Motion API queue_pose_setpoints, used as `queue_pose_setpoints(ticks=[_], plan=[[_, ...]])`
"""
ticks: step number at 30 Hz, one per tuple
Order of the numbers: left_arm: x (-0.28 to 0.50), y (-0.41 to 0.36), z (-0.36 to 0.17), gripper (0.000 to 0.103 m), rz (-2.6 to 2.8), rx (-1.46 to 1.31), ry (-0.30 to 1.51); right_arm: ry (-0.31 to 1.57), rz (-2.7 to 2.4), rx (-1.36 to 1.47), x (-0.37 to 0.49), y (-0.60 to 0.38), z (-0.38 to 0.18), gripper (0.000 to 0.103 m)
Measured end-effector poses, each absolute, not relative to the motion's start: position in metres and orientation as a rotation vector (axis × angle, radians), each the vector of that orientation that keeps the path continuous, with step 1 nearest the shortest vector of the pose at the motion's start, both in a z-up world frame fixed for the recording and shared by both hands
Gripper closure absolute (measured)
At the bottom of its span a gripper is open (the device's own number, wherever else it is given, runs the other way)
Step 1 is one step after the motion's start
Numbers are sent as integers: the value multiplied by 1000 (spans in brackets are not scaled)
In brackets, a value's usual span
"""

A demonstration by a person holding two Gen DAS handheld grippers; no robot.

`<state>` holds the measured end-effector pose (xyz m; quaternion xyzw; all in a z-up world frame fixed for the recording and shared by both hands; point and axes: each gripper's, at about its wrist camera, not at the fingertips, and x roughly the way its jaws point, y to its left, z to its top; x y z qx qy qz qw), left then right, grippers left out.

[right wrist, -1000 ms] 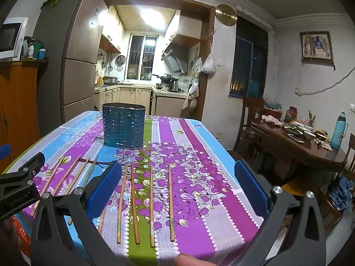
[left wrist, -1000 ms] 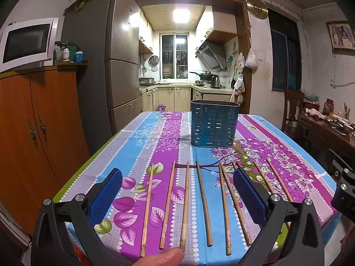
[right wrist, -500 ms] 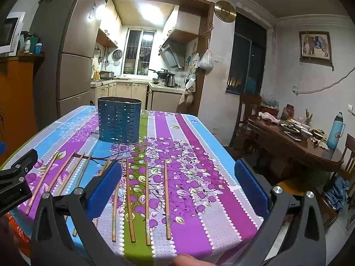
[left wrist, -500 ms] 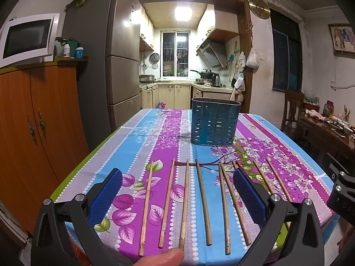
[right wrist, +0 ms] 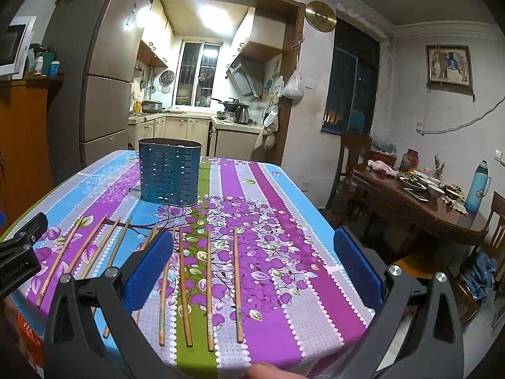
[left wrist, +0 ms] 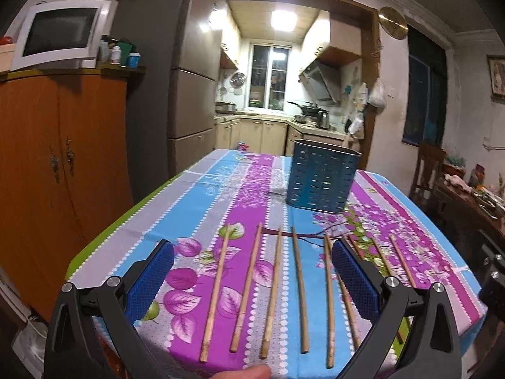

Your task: Organize utensils

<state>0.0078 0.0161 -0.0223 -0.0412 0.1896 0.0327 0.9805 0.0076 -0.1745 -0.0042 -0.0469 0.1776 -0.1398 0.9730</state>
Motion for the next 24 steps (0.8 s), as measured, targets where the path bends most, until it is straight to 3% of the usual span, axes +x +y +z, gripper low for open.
queue_pose_setpoints(ticks=[10,15,20,22,24], plan=[[-3,95,-9,3,248,30,353,367,-270,-85,3,-202,-12,5],[-13,147,-13,4,263,-7,409,441,-256,-48,4,-230,-25,5],[-31,142,-21,4,153,26,407,556,-201,54,0,-254,-45,5],[-38,126,-30,7,87,86,422,598,-173,75,-3,-255,-53,5],[-36,112,-43,22,37,129,463,626,-143,85,-10,-254,-60,5]])
